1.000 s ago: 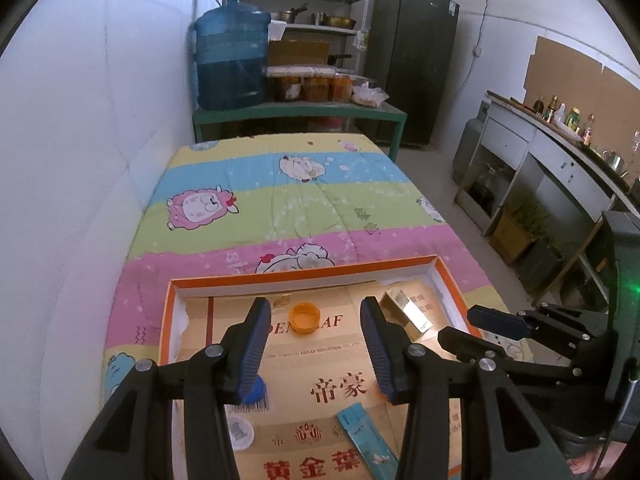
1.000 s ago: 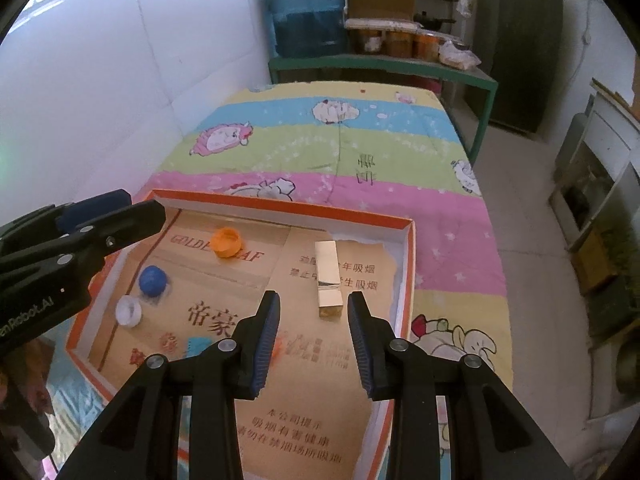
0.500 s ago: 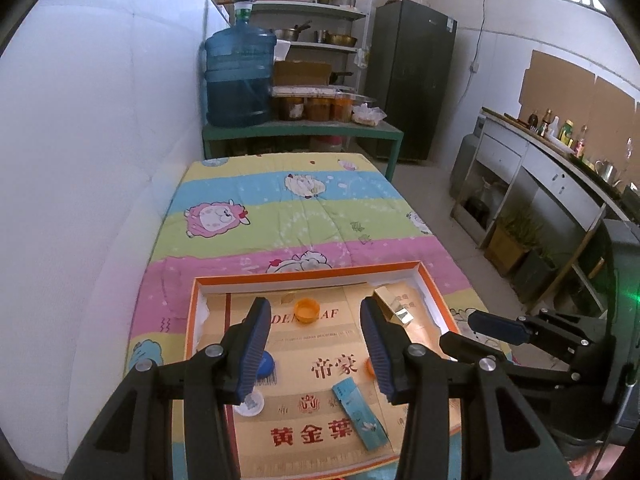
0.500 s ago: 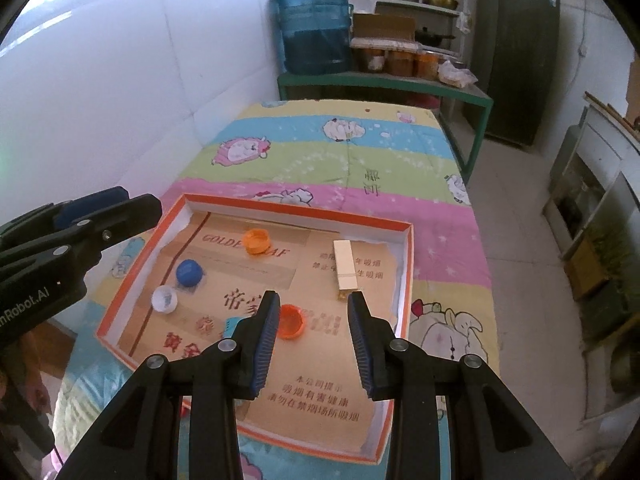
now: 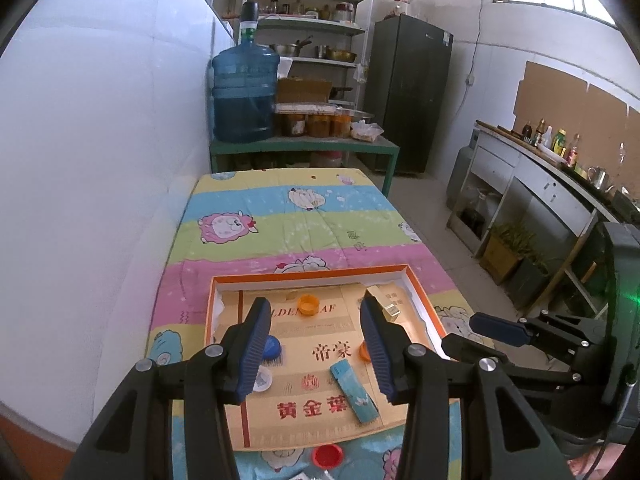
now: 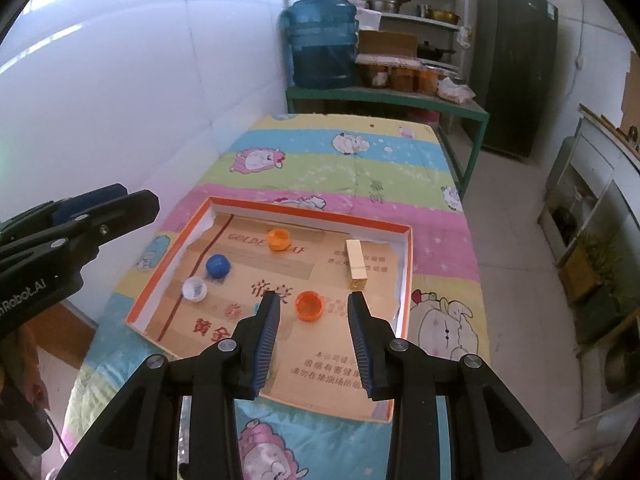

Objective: Organize rigid objects
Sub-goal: 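Withdraw both tools from the tray back over the remaining objects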

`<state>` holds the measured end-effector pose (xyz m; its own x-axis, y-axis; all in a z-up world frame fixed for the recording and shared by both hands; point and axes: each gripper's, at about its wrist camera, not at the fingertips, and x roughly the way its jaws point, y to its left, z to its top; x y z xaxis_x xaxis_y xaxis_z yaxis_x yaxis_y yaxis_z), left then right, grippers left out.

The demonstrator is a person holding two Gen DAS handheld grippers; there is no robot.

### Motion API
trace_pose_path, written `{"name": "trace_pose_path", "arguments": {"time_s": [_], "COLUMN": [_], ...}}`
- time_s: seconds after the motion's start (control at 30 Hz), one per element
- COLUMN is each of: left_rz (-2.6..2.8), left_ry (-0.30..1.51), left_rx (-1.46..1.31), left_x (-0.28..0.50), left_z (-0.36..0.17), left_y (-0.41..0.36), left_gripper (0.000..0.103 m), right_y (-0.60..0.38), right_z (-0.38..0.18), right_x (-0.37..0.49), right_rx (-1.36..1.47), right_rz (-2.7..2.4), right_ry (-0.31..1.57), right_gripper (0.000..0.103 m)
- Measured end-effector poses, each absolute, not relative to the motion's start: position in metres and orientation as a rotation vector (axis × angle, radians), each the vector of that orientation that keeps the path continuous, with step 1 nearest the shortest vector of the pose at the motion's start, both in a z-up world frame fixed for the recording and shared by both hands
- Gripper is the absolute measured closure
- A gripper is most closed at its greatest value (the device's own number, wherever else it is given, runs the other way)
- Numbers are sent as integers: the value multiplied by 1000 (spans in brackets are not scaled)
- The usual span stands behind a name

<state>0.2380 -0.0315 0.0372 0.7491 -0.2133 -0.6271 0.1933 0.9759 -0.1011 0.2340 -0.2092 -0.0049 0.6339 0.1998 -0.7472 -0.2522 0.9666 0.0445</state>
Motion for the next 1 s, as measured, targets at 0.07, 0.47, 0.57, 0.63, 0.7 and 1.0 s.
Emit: {"name": "trace_pose_path", "arguments": {"time_s": [0.07,0.47,0.57,0.63,0.7,1.0], "left_rz": [-222,-223,-223,-224,-222,-227], "left_ry": [686,671,673,672,672,692], "left_rx": [-32,-52,-58,-67,-75,-102], "left_x": [230,192,185,179,174,153], "left_z": [40,47,47,46,45,31], "left_y": [-29,-12,-9,-7,-4,5], "left_gripper": [57,57,57,57,57,57], "right_y": [-207,-195,-193,-192,-191,-181], "right_z": [-1,15,16,17,18,12], "right_x": [226,186,177,170,164,137], "right_rx": [-68,-71,-70,-71,-69,-74], "right_rz": [261,274,276,276,281,302], "right_ry": [840,809,806,803,800,794], "right_gripper": [67,67,67,67,67,67]}}
